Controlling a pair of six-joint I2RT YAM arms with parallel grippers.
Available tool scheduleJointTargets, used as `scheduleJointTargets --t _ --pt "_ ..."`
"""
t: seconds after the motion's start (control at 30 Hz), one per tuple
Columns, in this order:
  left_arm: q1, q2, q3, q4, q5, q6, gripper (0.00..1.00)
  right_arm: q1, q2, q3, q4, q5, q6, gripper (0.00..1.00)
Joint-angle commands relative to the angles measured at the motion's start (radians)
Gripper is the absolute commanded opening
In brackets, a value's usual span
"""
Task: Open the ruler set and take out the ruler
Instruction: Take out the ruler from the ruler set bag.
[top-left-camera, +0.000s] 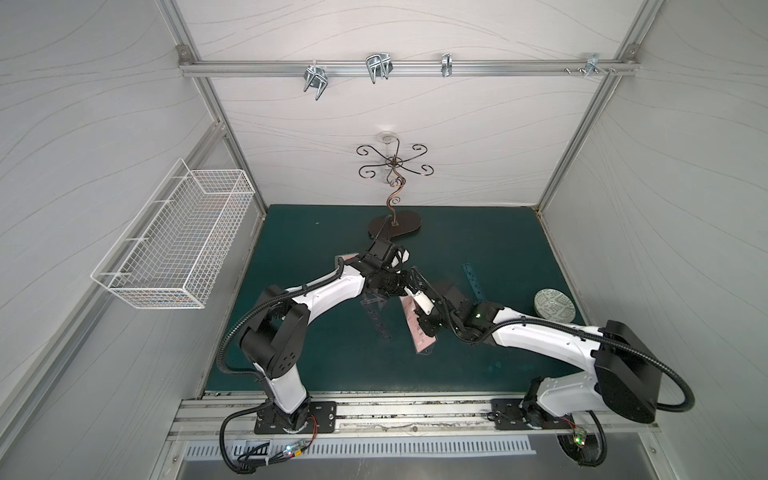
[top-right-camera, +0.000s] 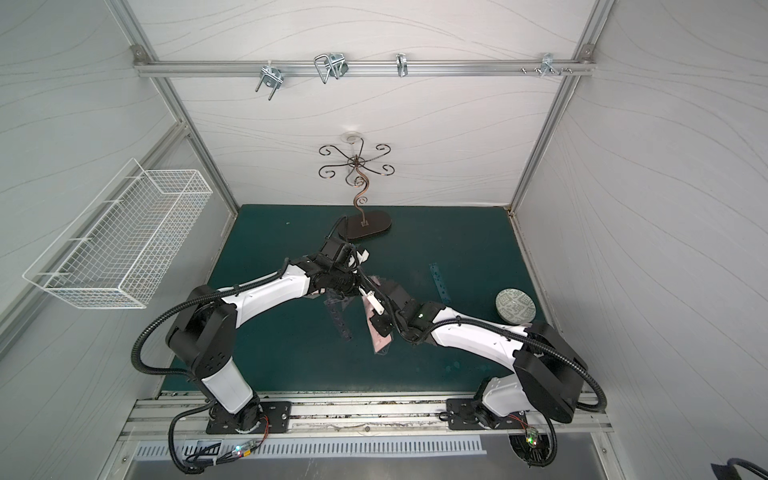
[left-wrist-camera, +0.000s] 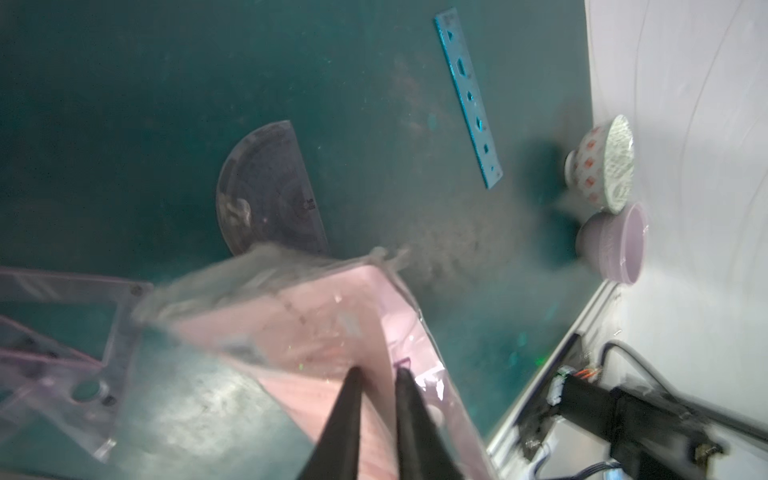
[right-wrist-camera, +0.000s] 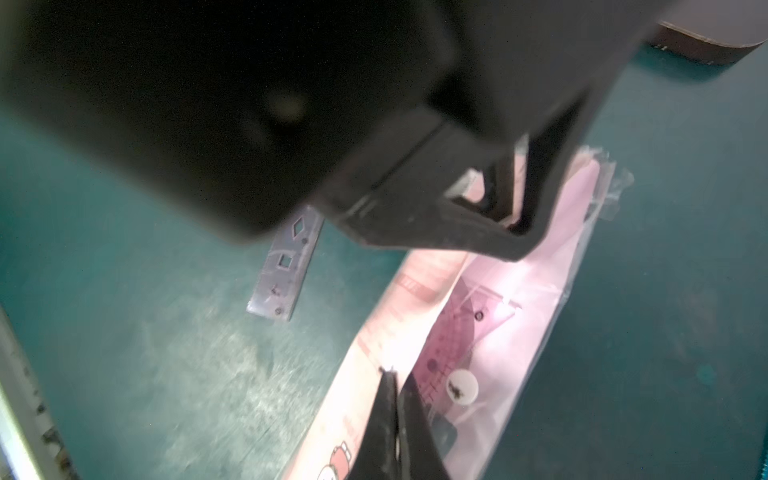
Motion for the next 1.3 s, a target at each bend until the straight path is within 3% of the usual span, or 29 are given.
scheduleJointTargets --t 0.0,0.33,0.37,0.4,0.47,0.57,0.67,0.77,0.83,0.93,1.27 --pt "0.003 0.024 0.021 -0.019 -0.049 0.029 0.04 0.006 -0.005 0.027 -0.003 0.054 -0.029 0.0" --pt "0.004 0.005 0.015 -0.009 -0.067 0.064 0.0 0.004 -0.028 0.03 -0.018 0.036 -0.024 0.02" --pt "0.003 -0.003 0.007 0.0 -0.076 0.066 0.0 -0.006 -0.044 0.034 -0.024 0.013 -0.016 0.2" --pt "0.003 -0.013 0.0 0.009 -0.091 0.068 0.0 -0.022 -0.072 0.036 -0.032 -0.014 -0.005 0.29" --pt "0.004 -0.033 -0.019 0.023 -0.109 0.075 0.0 -0.086 -0.156 0.029 -0.042 -0.117 0.042 0.35" --pt "-0.002 -0.059 -0.041 0.04 -0.135 0.094 0.0 -0.282 -0.284 -0.001 -0.009 -0.41 0.196 0.39" --pt "-0.016 -0.068 -0.052 0.046 -0.163 0.112 0.0 -0.45 -0.259 0.055 -0.044 -0.665 0.319 0.2" --pt "-0.02 -0.061 -0.045 0.044 -0.173 0.098 0.0 -0.462 -0.158 0.145 -0.108 -0.819 0.351 0.09" --pt "-0.025 -0.056 -0.033 0.032 -0.184 0.102 0.0 -0.45 -0.093 0.175 -0.102 -0.879 0.413 0.07" --pt "-0.034 -0.051 -0.006 -0.001 -0.217 0.104 0.0 -0.413 -0.016 0.19 -0.071 -0.888 0.487 0.06" --pt "-0.04 -0.039 0.032 -0.052 -0.242 0.093 0.0 -0.294 0.138 0.197 -0.046 -0.708 0.576 0.03"
